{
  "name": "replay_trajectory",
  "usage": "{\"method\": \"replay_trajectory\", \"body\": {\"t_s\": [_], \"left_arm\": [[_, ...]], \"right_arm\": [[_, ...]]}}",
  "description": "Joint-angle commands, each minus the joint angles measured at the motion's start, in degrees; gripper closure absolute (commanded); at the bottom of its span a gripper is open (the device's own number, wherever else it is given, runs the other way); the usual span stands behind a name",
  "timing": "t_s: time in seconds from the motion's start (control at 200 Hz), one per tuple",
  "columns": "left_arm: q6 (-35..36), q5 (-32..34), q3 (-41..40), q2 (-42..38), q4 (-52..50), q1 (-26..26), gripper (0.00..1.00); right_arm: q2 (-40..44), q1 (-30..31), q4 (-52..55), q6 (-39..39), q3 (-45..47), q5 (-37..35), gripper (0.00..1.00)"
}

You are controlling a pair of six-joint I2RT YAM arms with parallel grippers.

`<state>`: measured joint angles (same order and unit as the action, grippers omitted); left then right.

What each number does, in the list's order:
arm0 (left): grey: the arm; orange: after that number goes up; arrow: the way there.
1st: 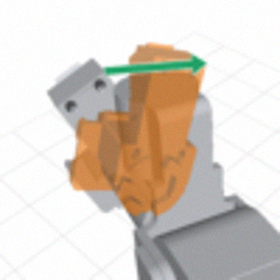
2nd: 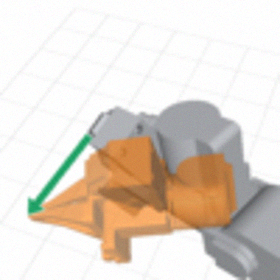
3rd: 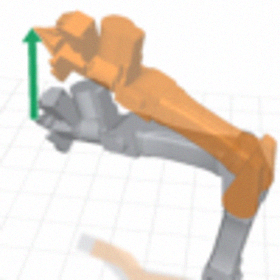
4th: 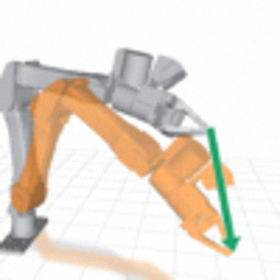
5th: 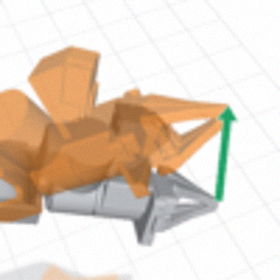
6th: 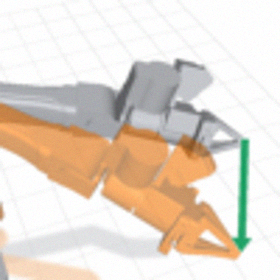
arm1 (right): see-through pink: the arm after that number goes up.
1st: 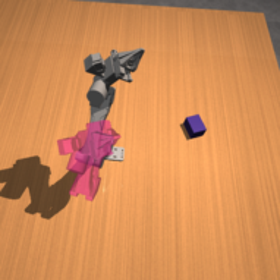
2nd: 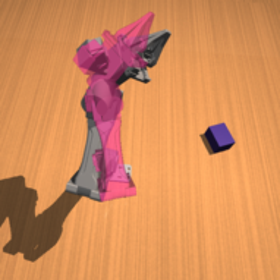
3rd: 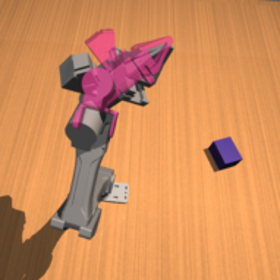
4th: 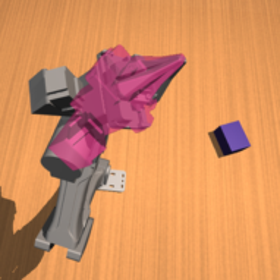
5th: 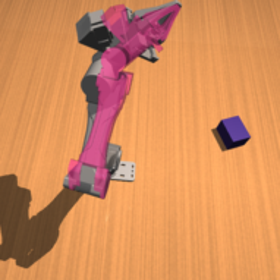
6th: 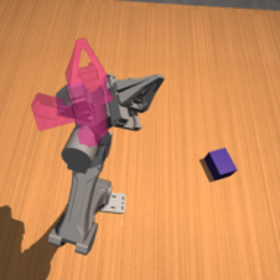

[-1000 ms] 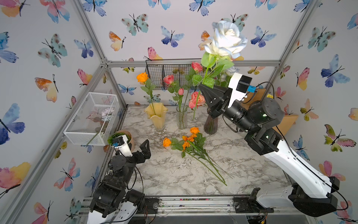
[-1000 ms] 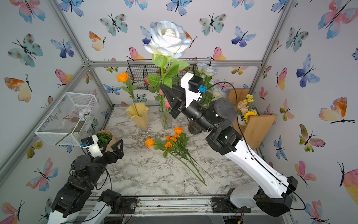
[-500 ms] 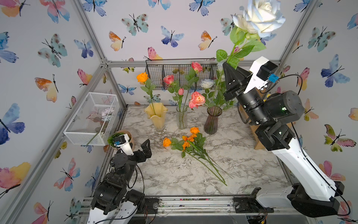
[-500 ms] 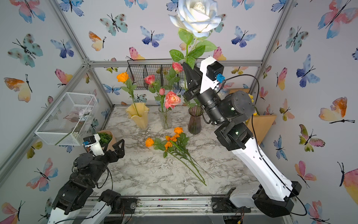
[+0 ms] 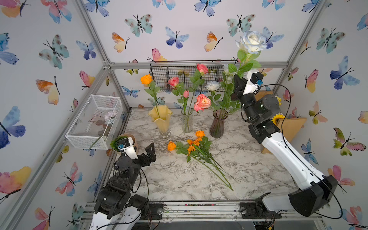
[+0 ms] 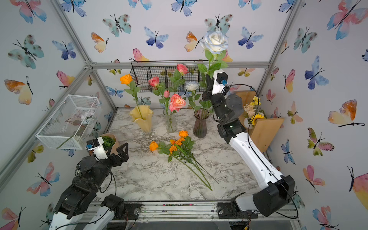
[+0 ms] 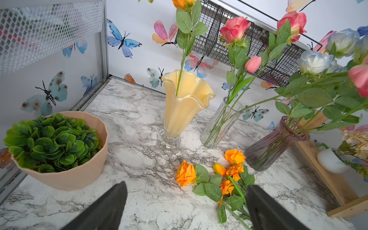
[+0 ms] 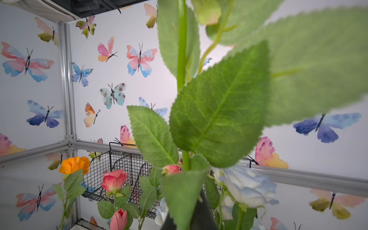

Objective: Arrange the flowers in different vases according to their colors
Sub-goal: Insert the flower into the vase.

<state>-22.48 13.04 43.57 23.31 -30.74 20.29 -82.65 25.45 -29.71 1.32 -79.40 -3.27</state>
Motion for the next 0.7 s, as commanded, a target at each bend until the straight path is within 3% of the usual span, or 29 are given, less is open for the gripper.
{"method": "replay_trajectory", "body": {"t_s": [0.0, 0.325, 0.696], "left_arm": [[0.6, -1.9, -0.1, 1.0, 0.5, -0.3, 0.01], [0.7, -2.4, -0.1, 1.9, 0.7, -1.6, 0.01], [0.8, -2.8, -0.2, 2.4, 0.9, -1.7, 0.01]], "right_arm": [[-0.4, -0.9, -9.7, 5.2, 0.3, 2.6, 0.98], [-4.7, -1.4, -13.6, 9.1, 5.6, 4.4, 0.97], [-6.3, -1.5, -13.2, 7.2, 11.4, 2.8, 0.97]]}}
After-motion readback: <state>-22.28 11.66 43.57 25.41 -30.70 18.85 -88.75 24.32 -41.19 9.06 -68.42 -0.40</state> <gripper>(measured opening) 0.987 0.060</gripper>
